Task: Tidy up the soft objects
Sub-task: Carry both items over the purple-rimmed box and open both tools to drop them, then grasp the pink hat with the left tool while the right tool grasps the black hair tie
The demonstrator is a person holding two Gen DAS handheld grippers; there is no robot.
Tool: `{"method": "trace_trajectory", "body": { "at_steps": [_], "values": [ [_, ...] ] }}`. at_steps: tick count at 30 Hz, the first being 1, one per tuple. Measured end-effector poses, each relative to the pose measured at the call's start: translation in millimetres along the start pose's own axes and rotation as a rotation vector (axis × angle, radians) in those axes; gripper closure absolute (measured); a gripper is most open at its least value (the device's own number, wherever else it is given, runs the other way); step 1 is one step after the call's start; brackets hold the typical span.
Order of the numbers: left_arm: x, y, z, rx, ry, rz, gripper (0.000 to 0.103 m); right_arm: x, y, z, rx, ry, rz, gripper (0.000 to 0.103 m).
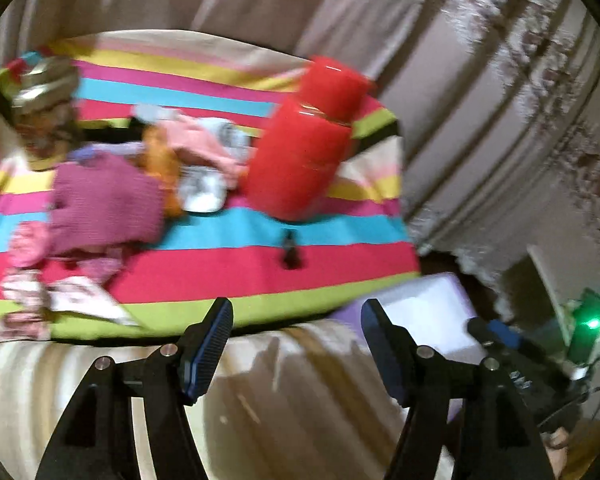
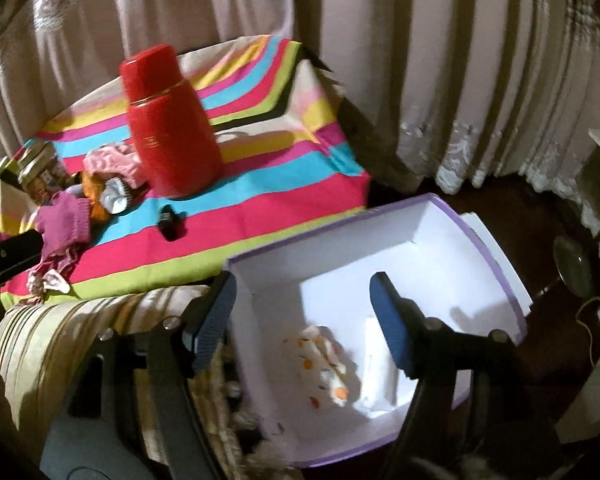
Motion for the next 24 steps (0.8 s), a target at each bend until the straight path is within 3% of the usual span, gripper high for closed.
{"method": "trace_trajectory", "body": {
  "at_steps": [8,14,24],
  "values": [
    [-15,98,-36,-0.177,-0.064,-0.042,0.035,-1,51,15,-0.080,0.036,-0.014,0.030],
    [-13,146,-43,-0.297,-0.054,-0.046,0.035,-2,88,26,-0.140,0.055,-0.033,0.030],
    [-11,208,-46,-0.341,-0.020,-0.142,0.035,-7,130,46,-0.165,0.096,-0.086,0.030]
  ]
}}
Point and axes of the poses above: each gripper's, at about its wrist camera, not at the fingertips, and z roughly the way its jaws point, y to its left, x to its underside, the point moved 10 cm from there along z, roughly the way its jaws point, and after that the axes turned 8 degrees about -y, right-handed, at the moved point
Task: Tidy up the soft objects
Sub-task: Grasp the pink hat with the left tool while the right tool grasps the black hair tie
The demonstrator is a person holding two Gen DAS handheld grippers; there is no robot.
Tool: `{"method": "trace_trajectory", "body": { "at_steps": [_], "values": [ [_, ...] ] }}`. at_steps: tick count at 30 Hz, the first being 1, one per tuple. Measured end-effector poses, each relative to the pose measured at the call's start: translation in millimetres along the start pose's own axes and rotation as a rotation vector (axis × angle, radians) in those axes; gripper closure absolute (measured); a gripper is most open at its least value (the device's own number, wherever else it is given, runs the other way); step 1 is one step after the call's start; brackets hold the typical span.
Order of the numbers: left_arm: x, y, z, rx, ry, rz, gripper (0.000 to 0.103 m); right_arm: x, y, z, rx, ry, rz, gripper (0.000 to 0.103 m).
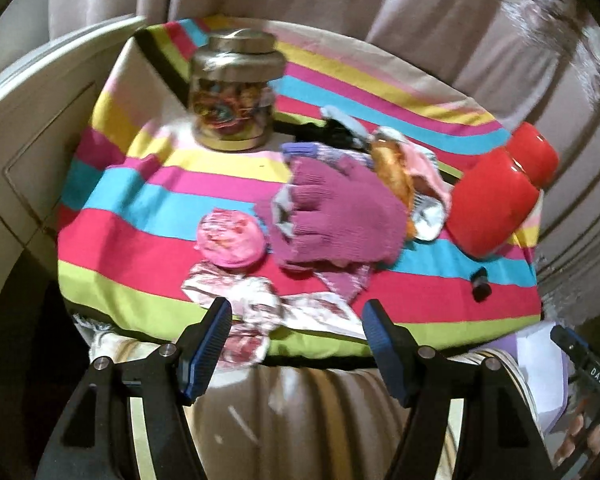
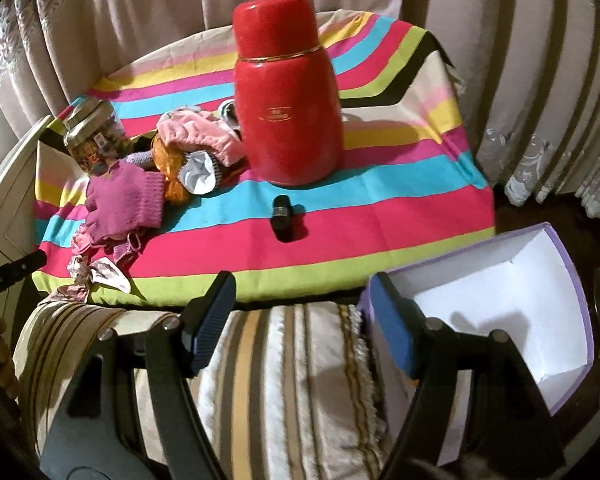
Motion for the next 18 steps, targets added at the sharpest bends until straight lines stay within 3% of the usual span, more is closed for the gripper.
{"method": "trace_trajectory", "body": {
  "at_steps": [13,18],
  "values": [
    [-13,77,42,-0.052,0.092,-0.221,0.035,0,43,57,-0.038,0.084,-0.067,0.030],
    [-16,74,75,-0.092,0.151,-0.182,0.035,2,43,74,-0.029,0.111,-0.069,0.030]
  ]
}}
Point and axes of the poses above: each gripper's, at about its wrist camera, not at the fingertips, and z roughly the way its jaws point, y to its left, x to its underside, the point moved 10 cm from there along z, roughly the way its jaws point, and after that the axes turned 8 degrees about -y, right-handed, at the moved point
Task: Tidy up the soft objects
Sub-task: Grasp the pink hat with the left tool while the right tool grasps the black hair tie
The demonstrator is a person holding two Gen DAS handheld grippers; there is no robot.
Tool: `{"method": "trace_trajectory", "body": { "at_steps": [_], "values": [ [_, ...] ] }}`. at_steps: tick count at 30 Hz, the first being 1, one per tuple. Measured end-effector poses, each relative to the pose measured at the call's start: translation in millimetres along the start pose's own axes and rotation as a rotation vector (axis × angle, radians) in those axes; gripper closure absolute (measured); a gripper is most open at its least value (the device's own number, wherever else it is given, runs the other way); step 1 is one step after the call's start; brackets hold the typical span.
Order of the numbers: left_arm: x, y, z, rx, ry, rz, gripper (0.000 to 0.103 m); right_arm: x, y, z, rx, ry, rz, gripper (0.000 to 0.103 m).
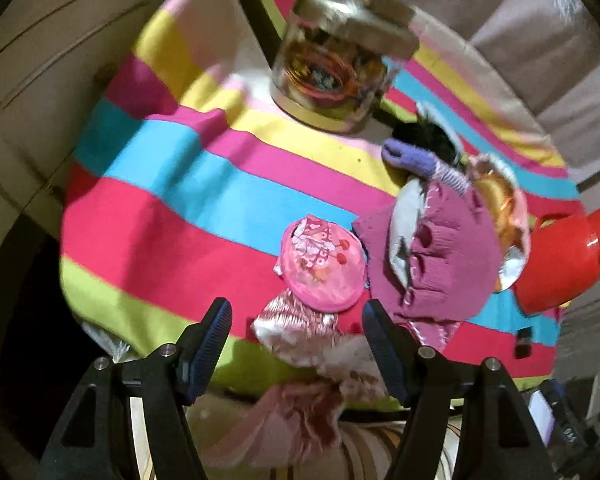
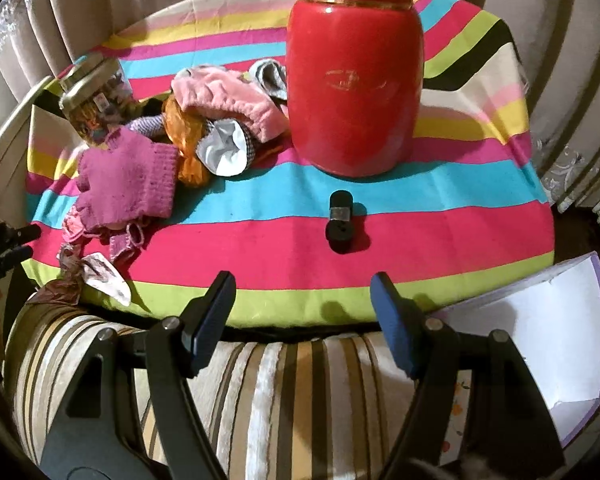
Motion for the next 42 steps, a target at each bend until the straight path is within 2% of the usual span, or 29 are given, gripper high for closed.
{"method": "trace_trajectory", "body": {
  "at_steps": [6,8,13,17,21,24,28,34,38,40,42],
  "values": [
    [3,-10,43,-0.060,0.083,0.087,0.034,-4,-22,13,0.039,0.007,0.043,0.030],
    [2,-13,52,-0.067,0.102,0.112,0.030,-5,-32,18,0.064,0.014,0.063,0.029],
    [-8,-20,65,-0.098,0.083,0.178,0.025,-4,-44,35,0.076,0.052,0.105,0.028],
    [-13,-26,73,-0.081,0.057,0.200,0.025,-5,-39,49,0.079,0.071,0.073,0.028],
    [-14,-33,72,-0.061,0.032,0.235,0.036,-9,-36,66,0.084,0.092,0.057,0.028],
    [-13,-35,71,-0.062,0.014,0.244,0.036,-13,-36,75,0.092,0.093,0.054,0.028],
    [-14,-34,65,-0.070,-0.024,0.231,0.049,-16,-32,86,0.094,0.100,0.038,0.028],
    [-14,-27,57,-0.045,-0.053,0.187,0.059,-17,-26,100,0.096,0.113,0.013,0.028],
    [-13,-23,47,-0.015,-0.073,0.155,0.065,-21,-24,105,0.099,0.103,-0.008,0.044],
    [-12,-20,41,0.001,-0.082,0.137,0.068,-19,-17,104,0.089,0.091,-0.023,0.065],
    [-11,-17,34,0.022,-0.094,0.116,0.072,-19,-14,102,0.086,0.081,-0.028,0.077]
  ]
}}
Point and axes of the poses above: each gripper's, at about its wrist camera, not at the fingertips, and z roughly the way its jaws point, y to its left, x to its underside, the point moved 10 cm from there along z, roughly the way its jaws point, and after that the axes turned 8 degrees about -y, right-handed, at the moved point
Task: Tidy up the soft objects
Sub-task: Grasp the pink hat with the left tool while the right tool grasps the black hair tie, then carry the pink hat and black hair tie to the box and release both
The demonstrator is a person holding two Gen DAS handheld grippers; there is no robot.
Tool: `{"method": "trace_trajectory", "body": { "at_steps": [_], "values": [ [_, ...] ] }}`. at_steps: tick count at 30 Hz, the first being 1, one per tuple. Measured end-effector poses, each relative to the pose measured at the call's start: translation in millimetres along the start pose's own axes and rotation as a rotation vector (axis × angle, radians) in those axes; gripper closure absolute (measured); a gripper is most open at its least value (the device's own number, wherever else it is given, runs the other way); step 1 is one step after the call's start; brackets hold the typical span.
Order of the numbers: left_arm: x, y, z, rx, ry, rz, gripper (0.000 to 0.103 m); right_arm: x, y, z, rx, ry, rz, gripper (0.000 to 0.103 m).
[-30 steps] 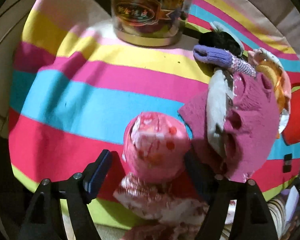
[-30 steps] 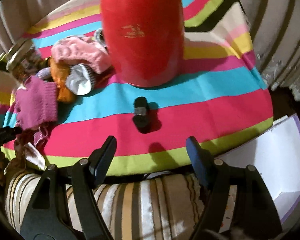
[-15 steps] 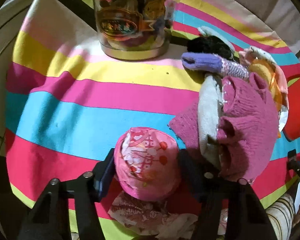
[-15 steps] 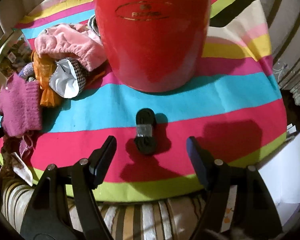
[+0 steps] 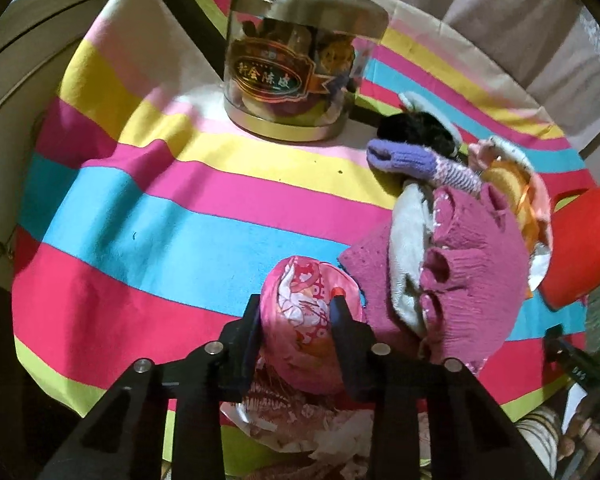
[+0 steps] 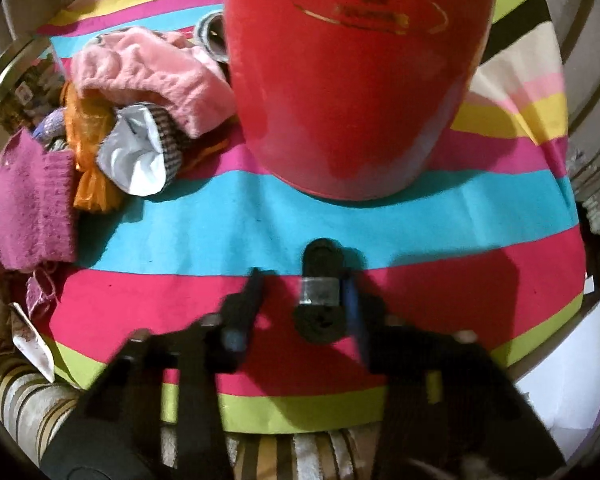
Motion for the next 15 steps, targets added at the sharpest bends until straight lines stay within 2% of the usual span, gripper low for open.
{"method": "trace_trajectory", "body": {
  "at_steps": [3,10,15],
  "values": [
    [1,4,-13,0.022,-0.023,-0.028,0.077,3,1,-2,-0.016,-0.009,0.008,0.078],
    [1,1,-24,0.049,-0.057,-0.053,0.081,9,5,-17,-0.019,-0.054,0.012,0.079],
    [-8,-5,-39,0.074,-0.116,-0.068,0.081,12,0,-36,-0.019,-0.083,0.025,0.078]
  ]
}}
Point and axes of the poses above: each gripper's, at about its wrist camera, not at the fingertips, and z roughly the way its jaws point, y to its left, x to its underside, the point moved 10 cm from there along z, roughly the way its jaws point, and after that the axes turned 8 degrees about -y, right-handed, at the moved point
